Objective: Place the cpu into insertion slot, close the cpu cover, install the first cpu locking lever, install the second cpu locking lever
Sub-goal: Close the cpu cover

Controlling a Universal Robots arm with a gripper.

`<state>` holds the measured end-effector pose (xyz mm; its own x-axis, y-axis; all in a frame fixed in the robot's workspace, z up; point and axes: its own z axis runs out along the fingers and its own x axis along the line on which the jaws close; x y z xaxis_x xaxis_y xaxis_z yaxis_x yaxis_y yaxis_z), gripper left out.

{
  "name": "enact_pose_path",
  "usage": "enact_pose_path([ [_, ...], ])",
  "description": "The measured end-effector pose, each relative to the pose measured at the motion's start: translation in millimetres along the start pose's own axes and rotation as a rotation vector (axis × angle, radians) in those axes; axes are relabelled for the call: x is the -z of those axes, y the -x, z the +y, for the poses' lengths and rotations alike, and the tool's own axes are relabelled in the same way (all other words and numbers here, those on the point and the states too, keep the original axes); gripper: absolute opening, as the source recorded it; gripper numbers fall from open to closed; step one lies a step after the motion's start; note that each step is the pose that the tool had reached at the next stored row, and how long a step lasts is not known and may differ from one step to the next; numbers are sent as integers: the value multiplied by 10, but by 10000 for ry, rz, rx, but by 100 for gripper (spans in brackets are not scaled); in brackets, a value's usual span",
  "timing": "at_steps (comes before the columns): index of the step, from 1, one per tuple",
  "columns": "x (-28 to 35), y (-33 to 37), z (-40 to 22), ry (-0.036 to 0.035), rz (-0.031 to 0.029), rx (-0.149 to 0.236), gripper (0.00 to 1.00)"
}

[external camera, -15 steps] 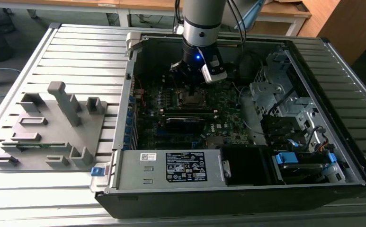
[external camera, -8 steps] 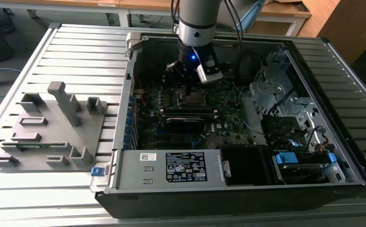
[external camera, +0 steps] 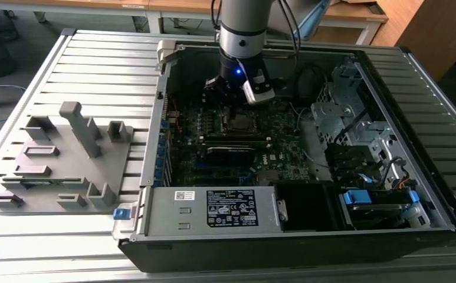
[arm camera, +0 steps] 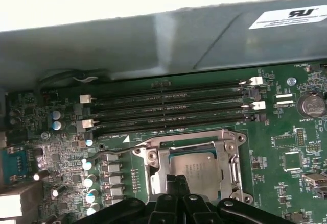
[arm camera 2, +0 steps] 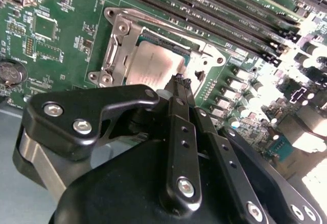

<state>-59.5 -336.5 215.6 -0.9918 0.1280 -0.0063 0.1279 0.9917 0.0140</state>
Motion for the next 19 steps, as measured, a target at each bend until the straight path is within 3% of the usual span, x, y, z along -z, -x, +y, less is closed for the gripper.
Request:
enact_pose_path([
  [12, -82, -79, -11, 6, -20, 39, 11],
  [19, -124, -105, -15, 22, -30, 321, 11],
])
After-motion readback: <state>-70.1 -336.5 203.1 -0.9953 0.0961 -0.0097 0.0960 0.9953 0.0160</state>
